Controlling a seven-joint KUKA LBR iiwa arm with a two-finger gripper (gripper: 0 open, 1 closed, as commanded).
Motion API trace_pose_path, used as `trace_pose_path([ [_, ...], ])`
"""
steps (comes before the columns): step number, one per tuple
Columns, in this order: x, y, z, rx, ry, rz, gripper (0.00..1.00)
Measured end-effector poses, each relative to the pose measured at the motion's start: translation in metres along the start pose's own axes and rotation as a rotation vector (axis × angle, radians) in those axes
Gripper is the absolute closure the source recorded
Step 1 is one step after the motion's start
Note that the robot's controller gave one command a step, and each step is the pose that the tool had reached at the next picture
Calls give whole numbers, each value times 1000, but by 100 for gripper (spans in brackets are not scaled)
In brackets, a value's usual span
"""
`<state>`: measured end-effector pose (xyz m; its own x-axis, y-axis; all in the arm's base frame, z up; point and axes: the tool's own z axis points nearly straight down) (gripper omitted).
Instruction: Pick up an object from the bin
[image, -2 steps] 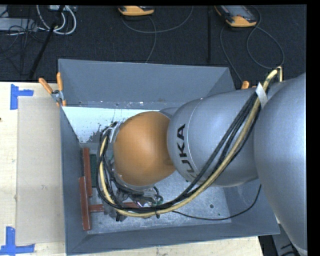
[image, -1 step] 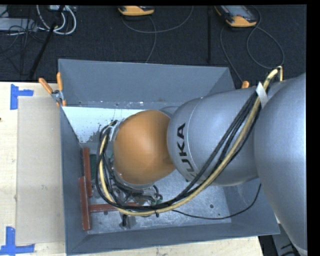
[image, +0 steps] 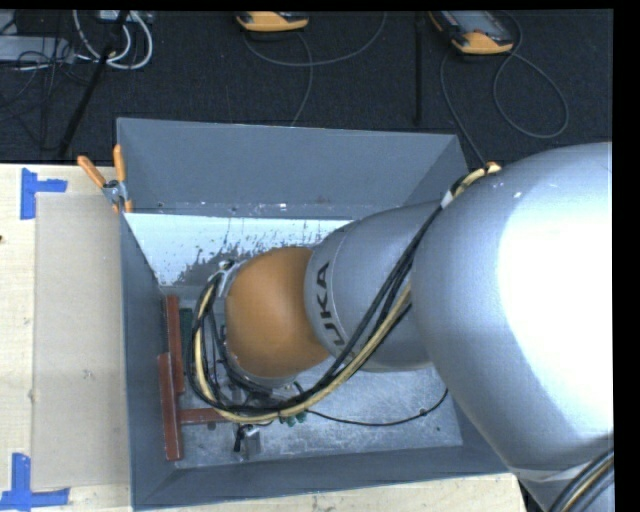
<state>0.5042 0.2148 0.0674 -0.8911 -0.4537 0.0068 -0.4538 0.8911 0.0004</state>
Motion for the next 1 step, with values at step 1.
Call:
trace_pose_path([
  [1, -1, 0, -4, 0, -5, 0, 100],
])
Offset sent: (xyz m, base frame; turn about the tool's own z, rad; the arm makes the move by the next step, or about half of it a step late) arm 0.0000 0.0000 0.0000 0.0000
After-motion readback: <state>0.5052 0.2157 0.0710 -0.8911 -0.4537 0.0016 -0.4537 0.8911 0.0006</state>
